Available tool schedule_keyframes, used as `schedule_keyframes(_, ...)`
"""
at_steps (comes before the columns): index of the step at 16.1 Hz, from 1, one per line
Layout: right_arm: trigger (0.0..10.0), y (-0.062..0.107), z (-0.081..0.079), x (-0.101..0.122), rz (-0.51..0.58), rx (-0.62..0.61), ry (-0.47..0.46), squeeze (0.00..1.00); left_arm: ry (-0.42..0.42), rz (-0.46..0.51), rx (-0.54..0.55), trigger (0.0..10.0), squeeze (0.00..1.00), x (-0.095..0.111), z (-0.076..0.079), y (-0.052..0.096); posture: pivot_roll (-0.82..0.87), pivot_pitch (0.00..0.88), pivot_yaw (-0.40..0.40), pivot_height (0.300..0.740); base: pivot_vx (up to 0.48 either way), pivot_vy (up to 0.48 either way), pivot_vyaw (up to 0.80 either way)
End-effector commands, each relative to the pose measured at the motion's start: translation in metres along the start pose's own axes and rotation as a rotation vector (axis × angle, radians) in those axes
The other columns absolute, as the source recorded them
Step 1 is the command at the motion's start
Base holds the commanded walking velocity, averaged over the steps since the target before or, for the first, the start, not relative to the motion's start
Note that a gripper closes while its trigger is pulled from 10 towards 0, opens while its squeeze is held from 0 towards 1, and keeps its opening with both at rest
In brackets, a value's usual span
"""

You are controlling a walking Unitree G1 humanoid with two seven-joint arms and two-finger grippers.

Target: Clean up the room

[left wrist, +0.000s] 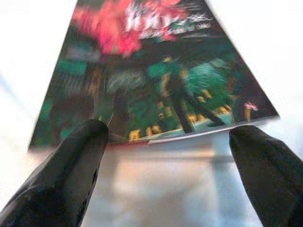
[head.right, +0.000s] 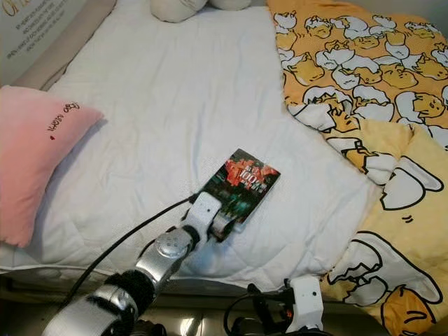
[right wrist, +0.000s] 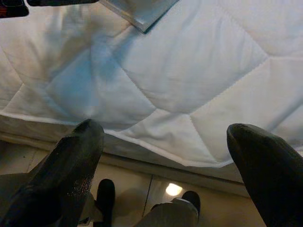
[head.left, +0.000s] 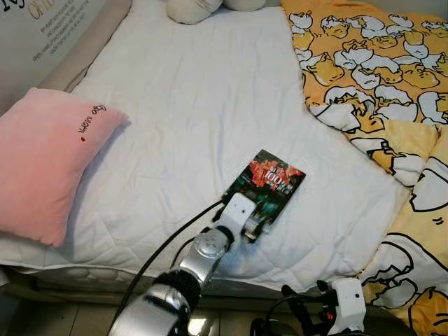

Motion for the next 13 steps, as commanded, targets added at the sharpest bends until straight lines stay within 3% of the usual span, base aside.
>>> schedule_keyframes(1,10.0,0.002,0.005,-0.004,-0.021,-0.008,0.015,0.0,0.063,0.075,-0.114,10.0,0.0,0.026,0.053,-0.01,-0.1,0.105,-0.015,0.74,0.0,0.0,0.0)
schedule_keyframes(4,10.0,-0.001,0.001,-0.003,-0.022,0.012,0.03,0.0,-0.022,-0.015,-0.036,10.0,0.0,-0.017,0.019,0.011,-0.08,0.096,-0.02,0.74,0.0,0.0,0.0)
schedule_keyframes(6,10.0,-0.002,0.0,-0.006,-0.035,0.026,0.041,0.0,-0.056,-0.109,0.035,10.0,0.0,-0.052,-0.017,0.032,-0.07,0.092,-0.029,0.74,0.0,0.0,0.0)
schedule_keyframes(7,10.0,-0.003,0.001,-0.007,-0.044,0.033,0.052,0.0,-0.109,-0.169,0.12,10.0,0.0,-0.069,-0.05,0.047,-0.06,0.087,-0.033,0.74,0.0,0.0,0.0)
schedule_keyframes(8,10.0,-0.005,0.002,-0.002,-0.026,0.029,0.066,0.0,-0.059,-0.151,0.24,10.0,0.0,-0.067,-0.079,0.057,-0.07,0.075,-0.034,0.74,0.0,0.0,0.0)
schedule_keyframes(9,10.0,-0.008,0.001,0.019,0.051,0.008,0.093,0.0,0.009,0.009,0.372,10.0,0.0,-0.043,-0.105,0.074,-0.06,0.058,-0.034,0.74,0.0,0.0,0.0)
schedule_keyframes(10,10.0,-0.009,0.0,0.037,0.123,-0.027,0.099,0.0,0.031,0.106,0.399,10.0,0.0,-0.03,-0.108,0.088,-0.05,0.04,-0.032,0.74,0.0,0.0,0.0)
schedule_keyframes(12,10.0,-0.002,0.001,0.075,0.282,-0.102,0.098,0.0,0.093,0.213,0.454,10.0,0.0,-0.013,-0.105,0.119,-0.04,0.017,-0.031,0.74,0.0,0.0,0.0)
schedule_keyframes(13,10.0,-0.001,0.003,0.086,0.33,-0.13,0.101,0.0,0.114,0.245,0.465,10.0,0.0,-0.005,-0.101,0.127,0.0,0.0,-0.035,0.74,0.0,0.0,0.0)
Point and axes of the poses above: a point about 5 cm out from each wrist's last joint towards the gripper, its own y axis pointing back from the gripper into the wrist, its own x axis along the axis of the wrist's last joint, z = x × y, the point moved 5 cm from there along -y, pointing out of the wrist towards the gripper, and after that the axes turned 6 degrees about -y, right-handed, at the moved point
